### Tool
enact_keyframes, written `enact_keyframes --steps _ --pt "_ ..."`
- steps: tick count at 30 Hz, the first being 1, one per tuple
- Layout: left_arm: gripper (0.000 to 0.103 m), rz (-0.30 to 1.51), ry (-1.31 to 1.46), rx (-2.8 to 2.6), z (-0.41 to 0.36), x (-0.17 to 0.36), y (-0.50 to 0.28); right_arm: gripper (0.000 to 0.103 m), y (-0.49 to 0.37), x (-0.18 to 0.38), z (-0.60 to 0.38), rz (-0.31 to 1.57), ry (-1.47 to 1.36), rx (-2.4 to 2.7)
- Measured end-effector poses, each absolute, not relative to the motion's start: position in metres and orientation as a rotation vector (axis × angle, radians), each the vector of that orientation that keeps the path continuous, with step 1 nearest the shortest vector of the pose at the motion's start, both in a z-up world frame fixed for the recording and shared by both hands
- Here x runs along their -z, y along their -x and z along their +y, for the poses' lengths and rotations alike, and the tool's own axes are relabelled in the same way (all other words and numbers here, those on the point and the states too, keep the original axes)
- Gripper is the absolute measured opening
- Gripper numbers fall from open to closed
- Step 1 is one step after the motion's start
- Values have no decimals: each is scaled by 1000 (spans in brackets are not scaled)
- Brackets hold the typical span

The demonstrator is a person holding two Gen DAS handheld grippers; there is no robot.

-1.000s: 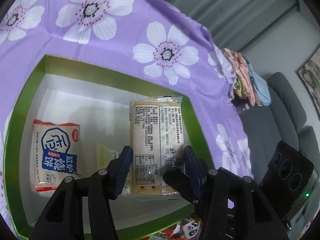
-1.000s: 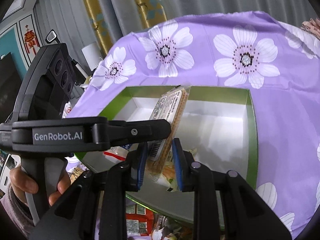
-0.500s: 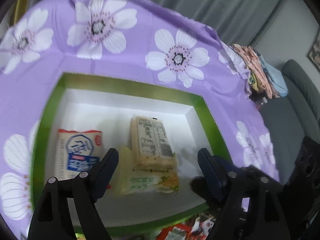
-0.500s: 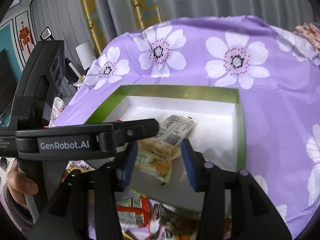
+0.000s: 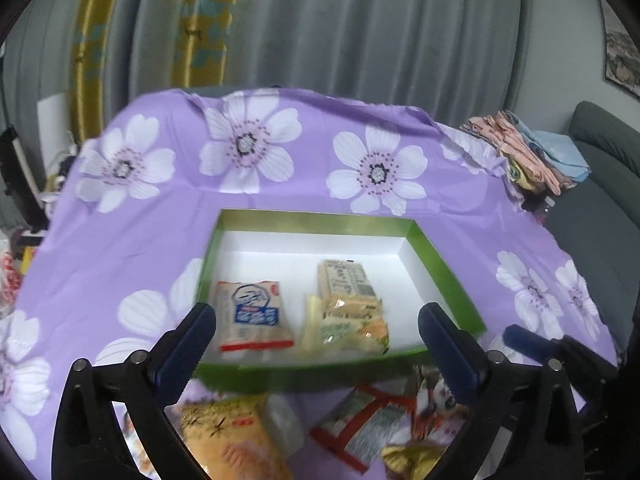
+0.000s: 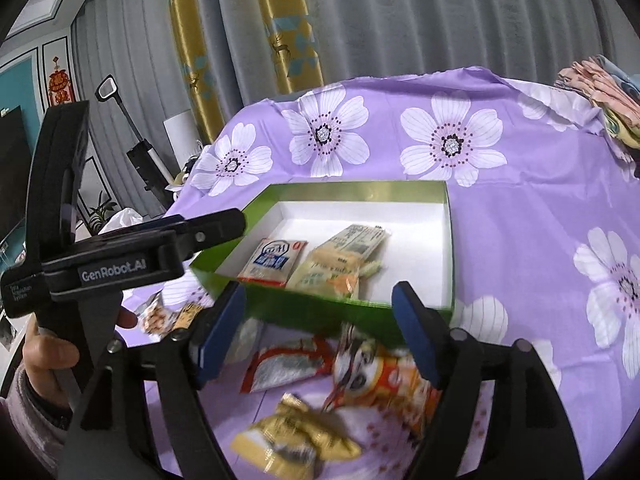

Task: Organize snacks
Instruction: 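Move the left tool back to the pile toward the gold wrapper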

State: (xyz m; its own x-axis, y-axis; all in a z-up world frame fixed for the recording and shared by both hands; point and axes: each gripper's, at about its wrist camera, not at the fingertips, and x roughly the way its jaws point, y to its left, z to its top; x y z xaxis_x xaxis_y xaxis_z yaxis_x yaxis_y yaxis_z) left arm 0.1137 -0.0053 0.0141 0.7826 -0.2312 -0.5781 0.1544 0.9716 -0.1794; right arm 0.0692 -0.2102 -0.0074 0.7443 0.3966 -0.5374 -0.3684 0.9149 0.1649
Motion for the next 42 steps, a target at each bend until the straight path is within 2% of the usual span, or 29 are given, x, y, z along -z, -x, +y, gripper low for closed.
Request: enact_keyframes --steps 2,4,12,27,42 --pt "101 621 108 178 -5 -14 -101 88 -58 8 -213 595 -61 -408" --pt "101 620 96 170 -6 -13 -90 91 -50 11 -216 605 -70 -406" --pt "101 606 98 146 -4 -1 -55 91 -28 25 -224 660 -102 -373" --pt "101 660 154 150 10 10 -51 91 -18 31 -214 698 -65 -385" --pt "101 836 269 443 1 40 -60 91 -5 64 -212 815 -22 -423"
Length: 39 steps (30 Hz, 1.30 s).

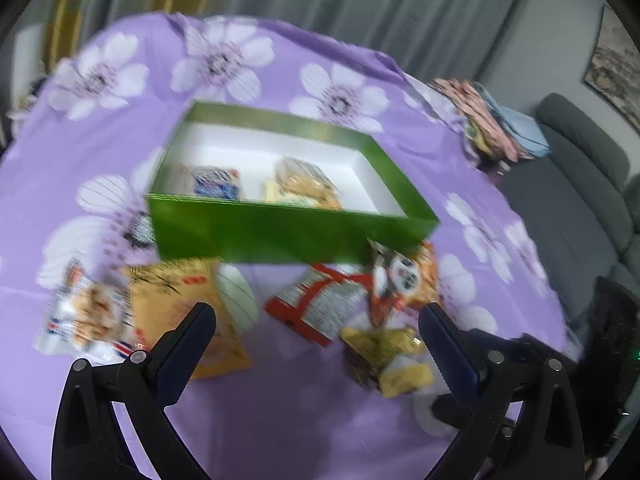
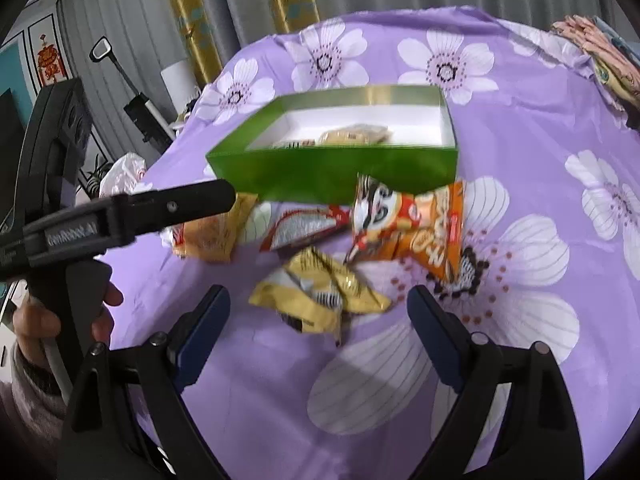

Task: Organize snacks
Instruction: 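Move the left tool back to the pile toward the gold wrapper, then grasp the gold-wrapped snack with the left gripper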

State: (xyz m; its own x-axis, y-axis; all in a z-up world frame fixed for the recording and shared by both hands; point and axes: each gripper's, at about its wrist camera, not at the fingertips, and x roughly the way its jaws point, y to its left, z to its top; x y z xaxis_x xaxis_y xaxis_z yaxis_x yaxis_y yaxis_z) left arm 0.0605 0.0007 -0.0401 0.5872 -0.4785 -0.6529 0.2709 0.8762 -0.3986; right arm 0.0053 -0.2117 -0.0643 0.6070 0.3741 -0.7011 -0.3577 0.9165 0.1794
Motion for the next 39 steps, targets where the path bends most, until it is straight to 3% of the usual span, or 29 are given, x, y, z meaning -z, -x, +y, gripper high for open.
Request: enact_keyframes --steps 17,21,24,26,30,33,37,39 --pt "101 960 318 693 -40 65 -58 88 -11 91 -201 847 -57 -496" --pt "92 976 337 704 -43 71 -60 78 -15 93 -199 858 -66 -512" --pt "74 996 343 701 -44 76 -62 72 -18 95 -198 874 -72 -519" --pt "71 1011 361 699 -44 80 -64 66 -20 97 -196 879 -71 -515" --pt "54 1017 399 707 -40 83 -65 57 -22 97 -196 878 -66 -520" --pt "48 1012 395 703 -40 82 -64 50 -23 97 -194 880 -43 -508" --pt "43 991 357 694 -42 77 -61 32 -24 97 -197 874 -48 -508" --pt "43 984 343 697 -42 75 -59 30 -22 96 -196 863 -32 -512"
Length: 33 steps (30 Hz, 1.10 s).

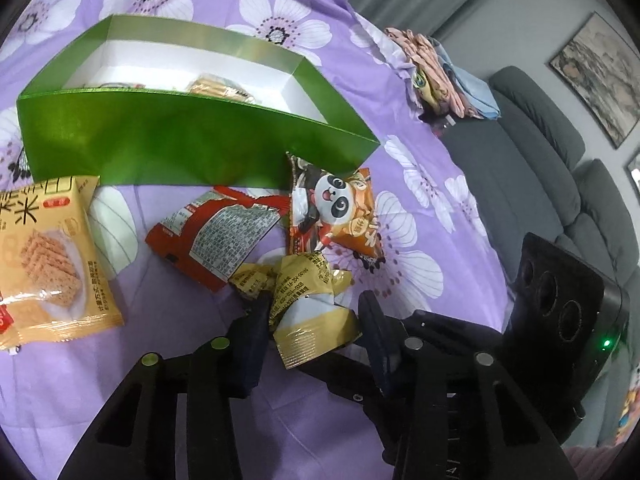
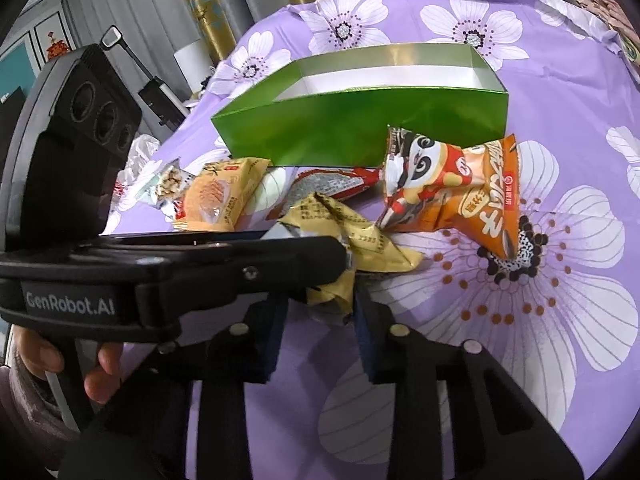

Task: Organize snacks
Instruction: 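Grasp the gold-wrapped snack with the left gripper, then carry the gold-wrapped snack into the green box and open the left gripper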

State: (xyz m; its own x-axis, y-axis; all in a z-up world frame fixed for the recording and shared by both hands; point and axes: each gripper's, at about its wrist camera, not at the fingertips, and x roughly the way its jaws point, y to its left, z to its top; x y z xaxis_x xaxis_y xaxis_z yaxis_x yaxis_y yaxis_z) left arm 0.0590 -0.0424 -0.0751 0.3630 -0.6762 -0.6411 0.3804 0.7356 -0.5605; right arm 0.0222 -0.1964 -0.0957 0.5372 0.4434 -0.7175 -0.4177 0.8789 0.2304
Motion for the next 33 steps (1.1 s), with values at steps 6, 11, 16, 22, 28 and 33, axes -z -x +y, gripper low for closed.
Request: enact_keyframes --steps 6,11,16,22,28,33 --pt "43 960 321 704 -42 68 -55 24 -16 88 -196 835 -16 -518" --pt "43 896 322 716 -37 50 -46 24 -8 68 -195 784 0 -530" --pt "43 831 328 707 -29 31 -41 24 -6 52 -188 727 18 -541" --pt "43 781 335 689 -19 9 -58 24 -25 31 -178 664 48 -550" --pt "43 686 310 672 -6 -21 -92 24 -62 9 -169 584 40 -569" --pt "43 675 350 671 9 -23 -134 24 -100 4 -153 576 43 -572"
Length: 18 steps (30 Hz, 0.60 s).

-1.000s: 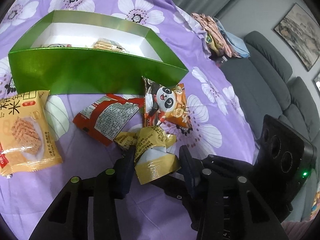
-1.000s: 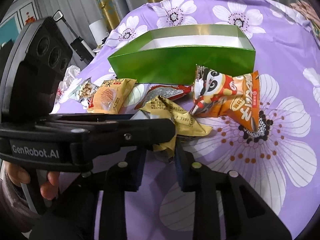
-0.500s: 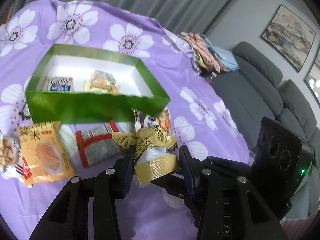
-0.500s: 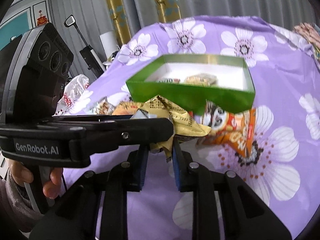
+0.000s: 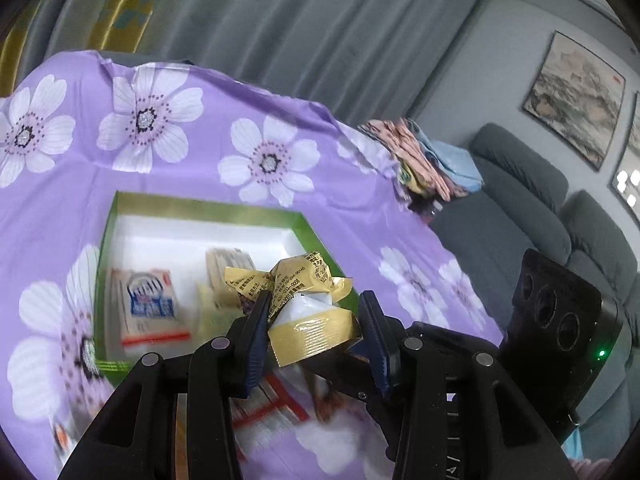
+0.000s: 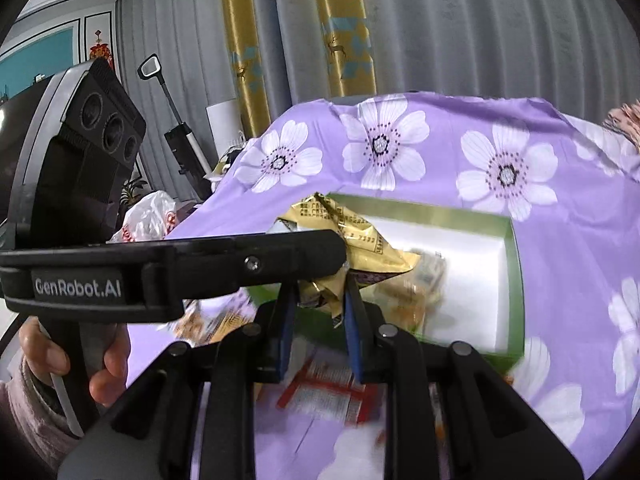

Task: Organize snacks
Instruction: 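Carry the gold-wrapped snack into the green box and open the left gripper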

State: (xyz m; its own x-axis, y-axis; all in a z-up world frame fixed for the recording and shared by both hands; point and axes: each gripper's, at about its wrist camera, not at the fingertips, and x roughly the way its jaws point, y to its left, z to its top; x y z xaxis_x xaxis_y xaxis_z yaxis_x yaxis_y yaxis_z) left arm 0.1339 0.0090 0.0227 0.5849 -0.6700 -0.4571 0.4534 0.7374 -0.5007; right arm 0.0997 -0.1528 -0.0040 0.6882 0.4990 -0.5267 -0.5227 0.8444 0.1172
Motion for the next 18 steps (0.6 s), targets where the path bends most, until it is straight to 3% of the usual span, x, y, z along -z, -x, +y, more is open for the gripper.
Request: enact_keyframes --steps 12,18 --pt "43 835 525 566 41 34 -201 24 -170 44 -124 778 -7 -593" --pt "43 860 545 515 44 43 -207 33 -176 42 -118 776 10 -575"
